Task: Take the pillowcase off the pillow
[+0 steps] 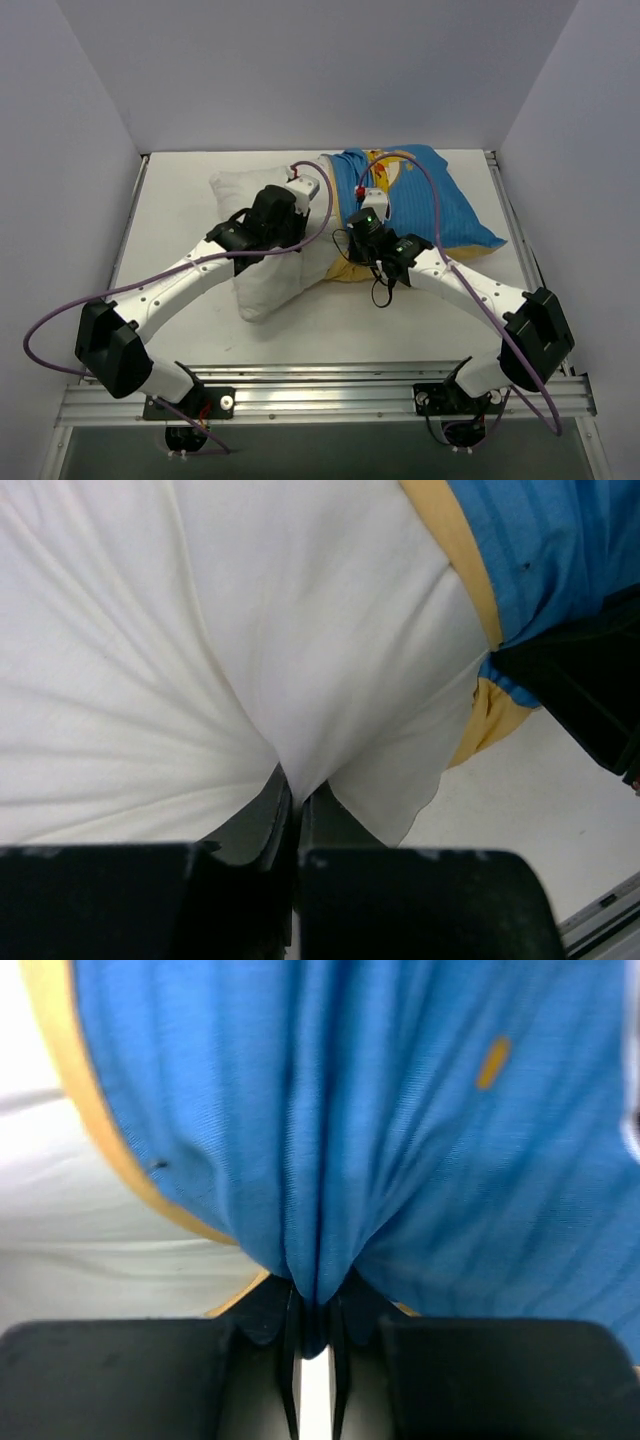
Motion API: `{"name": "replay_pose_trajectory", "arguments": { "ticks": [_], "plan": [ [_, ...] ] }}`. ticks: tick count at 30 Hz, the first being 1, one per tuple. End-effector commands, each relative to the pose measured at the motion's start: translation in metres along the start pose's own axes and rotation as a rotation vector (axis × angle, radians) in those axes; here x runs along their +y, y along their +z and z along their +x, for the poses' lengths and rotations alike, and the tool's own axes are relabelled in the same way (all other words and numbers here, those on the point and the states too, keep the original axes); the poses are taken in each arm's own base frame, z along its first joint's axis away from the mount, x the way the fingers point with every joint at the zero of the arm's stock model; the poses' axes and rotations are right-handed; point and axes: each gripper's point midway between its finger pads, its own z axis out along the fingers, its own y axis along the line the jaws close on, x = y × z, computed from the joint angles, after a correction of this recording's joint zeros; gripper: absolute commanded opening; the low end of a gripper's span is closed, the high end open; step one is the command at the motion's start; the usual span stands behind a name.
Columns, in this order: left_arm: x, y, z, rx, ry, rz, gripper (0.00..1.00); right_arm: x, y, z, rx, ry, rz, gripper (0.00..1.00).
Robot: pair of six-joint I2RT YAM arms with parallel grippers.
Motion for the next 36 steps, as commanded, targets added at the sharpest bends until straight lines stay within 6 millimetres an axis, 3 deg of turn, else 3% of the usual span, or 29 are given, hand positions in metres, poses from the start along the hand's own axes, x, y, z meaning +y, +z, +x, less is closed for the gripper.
{"name": "replay_pose_trajectory", "arguments": {
  "ticks": [1,2,4,5,7,8,9,12,14,17,18,20,21,23,24,26,27,28,30,32,33,35,36],
  "plan": [
    [0.026,-0.046,-0.063,-0.187,-0.161,0.005,0.02,-0.072,0.005,-0.014,-0.01,0.044,0.292,0.0],
    [0.05,-0.05,-0.058,-0.175,-0.196,-0.044,0.02,-0.094,0.0,-0.013,0.011,0.057,0.356,0.0],
    [0.07,-0.064,-0.058,-0.191,-0.21,-0.085,0.02,-0.135,-0.016,-0.027,-0.019,0.12,0.454,0.0],
    [0.078,-0.068,-0.053,-0.177,-0.213,-0.109,0.02,-0.175,-0.026,-0.032,-0.013,0.185,0.545,0.0],
    [0.095,-0.08,-0.049,-0.171,-0.231,-0.157,0.02,-0.214,-0.048,-0.047,-0.049,0.275,0.608,0.0],
    [0.1,-0.083,-0.041,-0.145,-0.241,-0.171,0.02,-0.254,-0.063,-0.048,-0.051,0.361,0.694,0.0],
    [0.109,-0.091,-0.04,-0.153,-0.257,-0.191,0.02,-0.267,-0.074,-0.056,-0.079,0.412,0.688,0.0],
    [0.11,-0.095,-0.018,-0.106,-0.285,-0.185,0.02,-0.303,-0.093,-0.065,-0.115,0.504,0.705,0.0],
    [0.103,-0.093,0.0,-0.054,-0.293,-0.154,0.02,-0.289,-0.083,-0.073,-0.11,0.466,0.588,0.0],
    [0.07,-0.091,0.013,-0.021,-0.299,0.031,0.02,-0.242,-0.063,-0.077,-0.075,0.408,0.301,0.0],
    [0.05,-0.095,0.012,-0.019,-0.296,0.141,0.07,-0.23,-0.063,-0.077,-0.074,0.391,0.24,0.05],
    [0.037,-0.101,-0.002,-0.048,-0.296,0.218,0.42,-0.205,-0.063,-0.072,-0.053,0.336,0.142,0.19],
    [0.034,-0.103,-0.009,-0.056,-0.299,0.242,0.7,-0.199,-0.07,-0.075,-0.072,0.311,0.125,0.36],
    [0.037,-0.105,-0.027,-0.089,-0.298,0.233,0.88,-0.187,-0.077,-0.077,-0.081,0.261,0.098,0.46],
    [0.041,-0.107,-0.05,-0.127,-0.294,0.228,0.96,-0.181,-0.083,-0.082,-0.098,0.226,0.079,0.55],
    [0.048,-0.109,-0.07,-0.148,-0.289,0.198,0.97,-0.166,-0.093,-0.094,-0.125,0.178,0.029,0.62],
    [0.051,-0.11,-0.093,-0.18,-0.268,0.194,0.99,-0.162,-0.096,-0.099,-0.135,0.152,0.015,0.67],
    [0.054,-0.108,-0.099,-0.18,-0.262,0.179,0.94,-0.155,-0.099,-0.104,-0.146,0.134,-0.007,0.69],
    [0.062,-0.094,-0.112,-0.186,-0.234,0.152,0.94,-0.146,-0.102,-0.118,-0.172,0.109,-0.044,0.73],
    [0.068,-0.076,-0.109,-0.152,-0.216,0.137,0.94,-0.134,-0.1,-0.127,-0.18,0.082,-0.085,0.76],
    [0.072,-0.05,-0.098,-0.09,-0.22,0.133,0.94,-0.129,-0.095,-0.134,-0.178,0.072,-0.098,0.79],
    [0.068,-0.03,-0.089,-0.027,-0.203,0.186,0.94,-0.121,-0.088,-0.143,-0.184,0.044,-0.117,0.8],
    [0.07,-0.005,-0.074,0.04,-0.216,0.194,0.94,-0.113,-0.081,-0.151,-0.18,0.025,-0.129,0.8]
  ]
}}
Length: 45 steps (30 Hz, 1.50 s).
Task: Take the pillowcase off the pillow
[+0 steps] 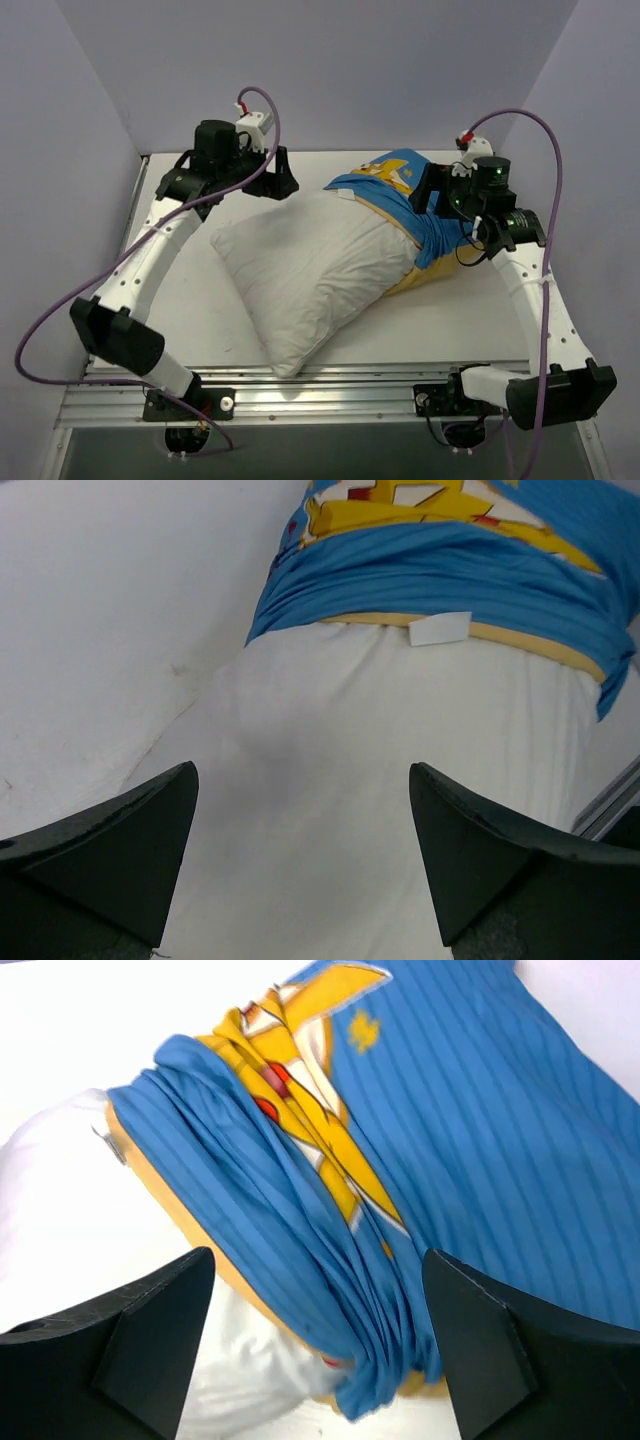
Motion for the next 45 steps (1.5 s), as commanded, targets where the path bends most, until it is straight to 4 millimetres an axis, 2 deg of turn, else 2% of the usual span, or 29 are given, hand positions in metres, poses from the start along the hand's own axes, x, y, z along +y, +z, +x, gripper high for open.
{"name": "replay_pose_trajectory", "arguments": {
  "ticks": [1,3,4,5,6,7,8,9,10,11,12,13,15,16,18,20,23,25,28,29,32,33,36,37,39,40,42,43,45],
  "plan": [
    [0.027,0.052,0.048,0.2,-0.01,0.009,0.94,0.019,0.023,-0.024,-0.027,-0.084,-0.044,0.8],
    [0.03,0.077,0.07,0.28,-0.049,0.047,0.94,0.028,0.039,-0.034,-0.025,-0.114,-0.057,0.81],
    [0.03,0.084,0.074,0.294,-0.061,0.059,0.94,0.031,0.047,-0.038,-0.028,-0.123,-0.056,0.81],
    [0.033,0.096,0.086,0.327,-0.085,0.069,0.94,0.033,0.063,-0.034,0.0,-0.133,-0.055,0.81],
    [0.03,0.1,0.089,0.337,-0.105,0.093,0.94,0.042,0.069,-0.035,0.006,-0.154,-0.071,0.81],
    [0.028,0.106,0.093,0.34,-0.109,0.106,0.95,0.051,0.072,-0.047,-0.016,-0.172,-0.08,0.81],
    [0.029,0.112,0.1,0.358,-0.124,0.113,0.99,0.052,0.089,-0.041,0.015,-0.199,-0.065,0.82],
    [0.025,0.113,0.103,0.368,-0.133,0.135,0.89,0.065,0.096,-0.038,0.029,-0.228,-0.086,0.82],
    [0.022,0.113,0.103,0.37,-0.136,0.151,0.84,0.074,0.098,-0.049,0.016,-0.245,-0.097,0.82],
    [0.018,0.112,0.105,0.376,-0.138,0.167,0.75,0.076,0.119,-0.037,0.066,-0.259,-0.088,0.82],
    [0.015,0.111,0.104,0.37,-0.134,0.182,0.55,0.082,0.125,-0.036,0.081,-0.284,-0.096,0.83],
    [0.012,0.109,0.103,0.362,-0.131,0.194,0.43,0.094,0.129,-0.027,0.118,-0.309,-0.114,0.83],
    [0.006,0.104,0.101,0.345,-0.122,0.204,0.22,0.11,0.146,-0.025,0.138,-0.346,-0.137,0.84],
    [0.004,0.102,0.101,0.341,-0.118,0.204,0.04,0.121,0.15,-0.016,0.162,-0.376,-0.158,0.84],
    [0.001,0.097,0.102,0.334,-0.103,0.2,0.02,0.136,0.162,-0.009,0.186,-0.397,-0.189,0.84],
    [-0.001,0.093,0.099,0.326,-0.085,0.189,0.02,0.145,0.176,0.01,0.246,-0.426,-0.212,0.85],
    [-0.003,0.088,0.094,0.313,-0.058,0.16,0.02,0.144,0.19,0.044,0.352,-0.478,-0.197,0.85],
    [-0.004,0.085,0.09,0.301,-0.044,0.146,0.02,0.128,0.198,0.052,0.384,-0.497,-0.113,0.81],
    [-0.001,0.073,0.075,0.269,-0.022,0.096,0.02,0.08,0.208,0.059,0.431,-0.493,0.099,0.54],
    [-0.001,0.066,0.067,0.249,-0.014,0.078,0.02,0.069,0.207,0.057,0.434,-0.467,0.142,0.34],
    [0.008,0.047,0.054,0.224,0.006,-0.009,0.02,0.016,0.201,0.034,0.405,-0.364,0.307,0.0],
    [0.014,0.041,0.052,0.224,0.012,-0.051,0.02,-0.01,0.198,0.024,0.389,-0.286,0.368,0.0],
    [0.018,0.017,0.042,0.192,0.003,-0.104,0.02,-0.054,0.179,-0.008,0.305,-0.154,0.509,0.0],
    [0.022,0.002,0.033,0.158,-0.001,-0.128,0.02,-0.083,0.165,-0.027,0.261,-0.092,0.58,0.0],
    [0.031,-0.012,0.03,0.132,-0.016,-0.171,0.02,-0.119,0.145,-0.044,0.202,0.012,0.684,0.0],
    [0.039,-0.029,0.021,0.083,-0.013,-0.222,0.02,-0.148,0.123,-0.059,0.157,0.073,0.736,0.0],
    [0.052,-0.044,0.024,0.07,-0.018,-0.287,0.02,-0.177,0.101,-0.074,0.089,0.146,0.805,0.0],
    [0.057,-0.059,0.019,0.039,-0.02,-0.318,0.02,-0.198,0.078,-0.087,0.039,0.19,0.848,0.0],
    [0.074,-0.072,0.029,0.051,-0.048,-0.366,0.02,-0.212,0.061,-0.095,-0.012,0.218,0.887,0.0]
  ]
}}
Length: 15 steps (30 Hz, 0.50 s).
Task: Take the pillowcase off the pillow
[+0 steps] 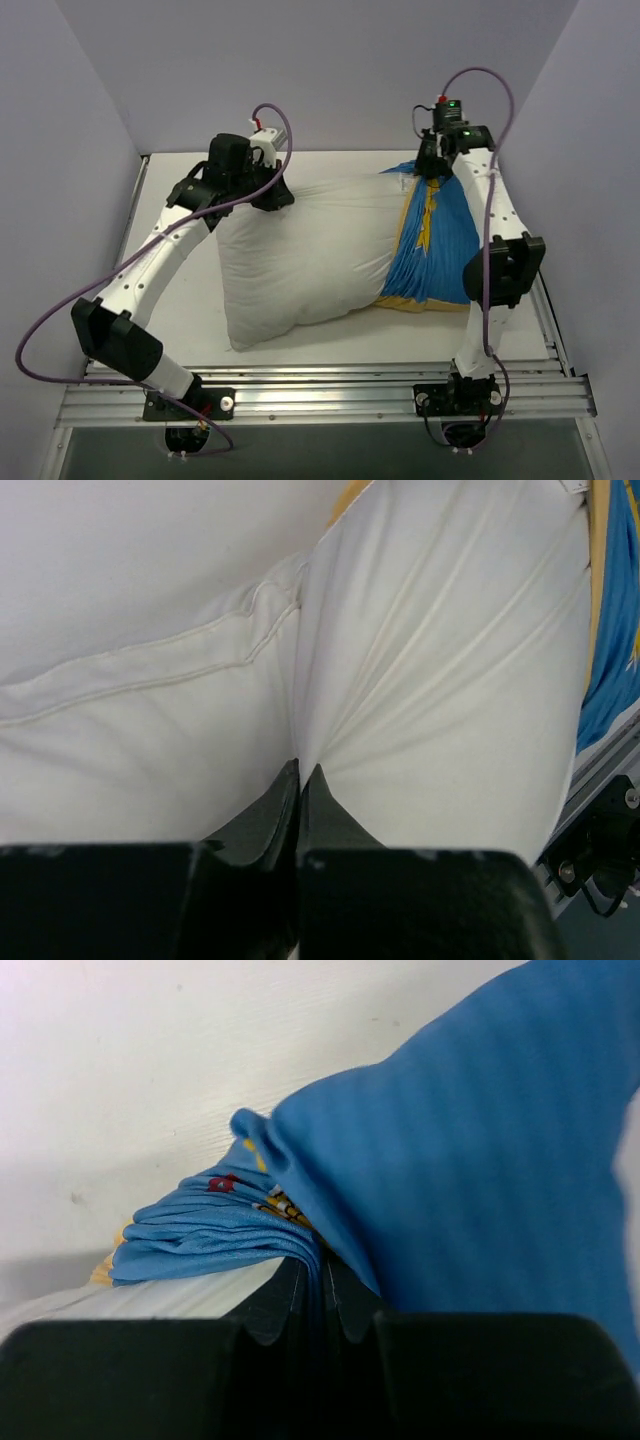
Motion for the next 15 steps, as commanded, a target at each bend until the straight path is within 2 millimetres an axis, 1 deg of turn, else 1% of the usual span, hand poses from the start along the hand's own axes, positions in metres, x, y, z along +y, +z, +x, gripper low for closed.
{"name": "replay_pose_trajectory", "arguments": {
  "ticks": [1,2,3,4,5,6,7,8,9,10,11,12,13,14,15],
  "plan": [
    [0.087,-0.102,0.0,-0.075,-0.067,-0.391,0.02,-0.189,-0.081,-0.078,-0.342,0.219,0.564,0.0],
    [0.092,-0.107,0.002,-0.078,-0.068,-0.403,0.02,-0.19,-0.08,-0.076,-0.342,0.216,0.559,0.0],
    [0.1,-0.107,0.005,-0.073,-0.078,-0.419,0.02,-0.178,-0.075,-0.081,-0.352,0.207,0.483,0.0],
    [0.105,-0.1,0.011,-0.048,-0.083,-0.423,0.02,-0.167,-0.074,-0.082,-0.352,0.192,0.423,0.0],
    [0.107,-0.092,0.011,-0.042,-0.086,-0.411,0.02,-0.152,-0.066,-0.084,-0.352,0.173,0.351,0.0],
    [0.107,-0.085,0.01,-0.039,-0.088,-0.396,0.02,-0.137,-0.056,-0.078,-0.326,0.152,0.282,0.0],
    [0.113,-0.068,0.01,-0.019,-0.101,-0.386,0.02,-0.113,-0.049,-0.075,-0.303,0.125,0.163,0.0],
    [0.114,-0.057,0.002,-0.042,-0.12,-0.372,0.02,-0.087,-0.045,-0.075,-0.309,0.091,0.088,0.02],
    [0.115,-0.047,-0.003,-0.047,-0.134,-0.353,0.02,-0.07,-0.043,-0.069,-0.291,0.065,0.024,0.1],
    [0.122,-0.027,0.0,-0.014,-0.159,-0.347,0.02,-0.053,-0.048,-0.068,-0.295,0.043,-0.025,0.29],
    [0.115,-0.026,-0.023,-0.058,-0.174,-0.321,0.16,-0.047,-0.052,-0.068,-0.305,0.028,-0.035,0.39],
    [0.103,-0.022,-0.033,-0.068,-0.175,-0.25,0.3,-0.022,-0.054,-0.059,-0.296,-0.012,-0.072,0.48],
    [0.093,-0.014,-0.041,-0.074,-0.163,-0.212,0.44,-0.015,-0.069,-0.058,-0.315,-0.023,-0.087,0.61],
    [0.079,-0.018,-0.062,-0.131,-0.113,-0.183,0.55,-0.011,-0.075,-0.055,-0.322,-0.03,-0.087,0.65],
    [0.069,-0.017,-0.068,-0.145,-0.069,-0.172,0.73,-0.001,-0.081,-0.049,-0.328,-0.045,-0.103,0.69]
  ]
}}
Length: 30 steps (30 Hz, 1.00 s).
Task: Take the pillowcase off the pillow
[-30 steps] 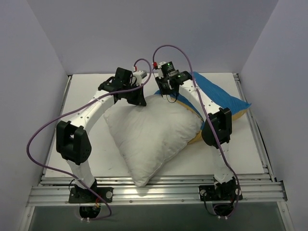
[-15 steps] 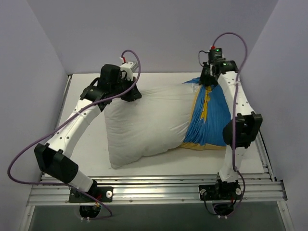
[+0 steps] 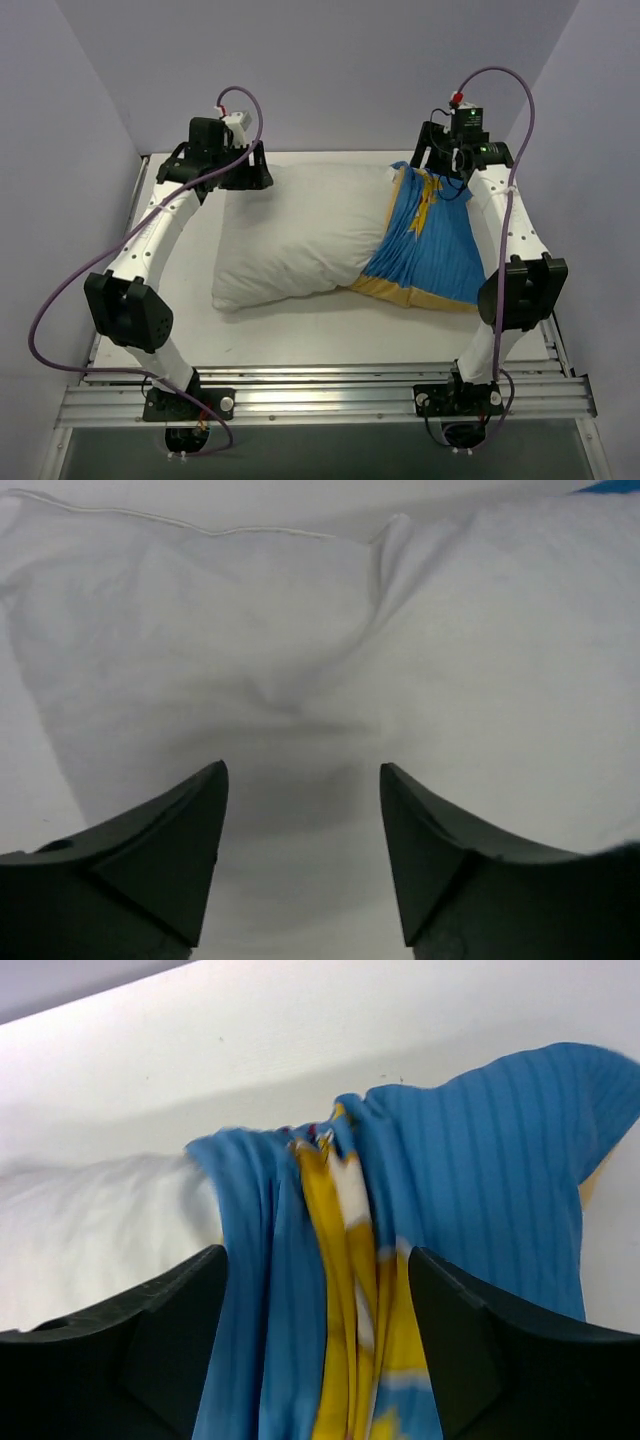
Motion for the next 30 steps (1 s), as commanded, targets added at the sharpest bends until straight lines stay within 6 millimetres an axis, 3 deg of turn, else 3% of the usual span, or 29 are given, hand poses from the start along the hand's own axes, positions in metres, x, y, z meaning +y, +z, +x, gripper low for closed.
{"name": "replay_pose_trajectory", "arguments": {
  "ticks": [1,3,4,5,7,8,9,11,12,13,15,19,23,24,26,27,28,29,30],
  "plan": [
    [-0.048,-0.028,-0.046,-0.149,0.122,0.035,0.79,0.018,-0.051,-0.027,-0.19,-0.071,0.003,0.74],
    [-0.068,-0.032,-0.044,-0.158,0.266,0.032,0.88,0.024,-0.062,-0.015,-0.196,-0.086,-0.002,0.76],
    [-0.074,-0.034,-0.04,-0.156,0.321,0.011,0.93,0.033,-0.078,-0.009,-0.209,-0.094,-0.028,0.76],
    [-0.097,-0.032,-0.026,-0.135,0.449,0.037,0.96,0.03,-0.074,0.014,-0.161,-0.096,-0.023,0.76],
    [-0.109,-0.026,0.002,-0.092,0.583,0.032,0.97,0.034,-0.09,0.032,-0.155,-0.078,-0.045,0.76],
    [-0.128,-0.024,0.014,-0.104,0.702,0.036,0.97,0.034,-0.084,0.062,-0.091,-0.086,-0.044,0.76],
    [-0.126,-0.012,0.042,-0.052,0.764,0.032,0.97,0.03,-0.086,0.071,-0.082,-0.078,-0.022,0.76],
    [-0.133,-0.008,0.054,-0.078,0.871,0.014,0.97,0.03,-0.094,0.093,-0.05,-0.045,-0.037,0.76],
    [-0.142,-0.005,0.066,-0.076,0.918,0.03,0.97,0.024,-0.089,0.118,0.014,-0.043,-0.035,0.76],
    [-0.138,0.003,0.084,-0.043,0.948,0.032,0.97,0.021,-0.093,0.125,0.027,-0.034,-0.036,0.77],
    [-0.143,0.011,0.095,-0.034,0.997,0.042,0.97,0.01,-0.09,0.147,0.077,-0.016,-0.002,0.77],
    [-0.142,0.035,0.122,0.024,1.027,0.076,0.97,-0.001,-0.084,0.163,0.108,0.003,0.03,0.77],
    [-0.136,0.059,0.149,0.059,0.998,0.095,0.97,0.003,-0.083,0.158,0.094,-0.007,0.018,0.76],
    [-0.135,0.063,0.15,0.061,0.98,0.091,0.91,0.004,-0.084,0.158,0.091,-0.025,0.011,0.76],
    [-0.12,0.077,0.16,0.126,0.893,0.059,0.66,0.011,-0.087,0.161,0.1,-0.058,-0.004,0.76],
    [-0.123,0.078,0.15,0.126,0.845,0.063,0.32,0.009,-0.088,0.16,0.095,-0.073,0.018,0.76],
    [-0.122,0.084,0.158,0.175,0.798,0.101,0.14,0.013,-0.089,0.164,0.103,-0.093,0.016,0.76],
    [-0.112,0.083,0.158,0.213,0.729,0.095,0.03,0.013,-0.091,0.165,0.104,-0.106,0.03,0.76],
    [-0.114,0.082,0.154,0.21,0.709,0.111,0.02,0.018,-0.094,0.166,0.104,-0.113,0.025,0.76]
  ]
}}
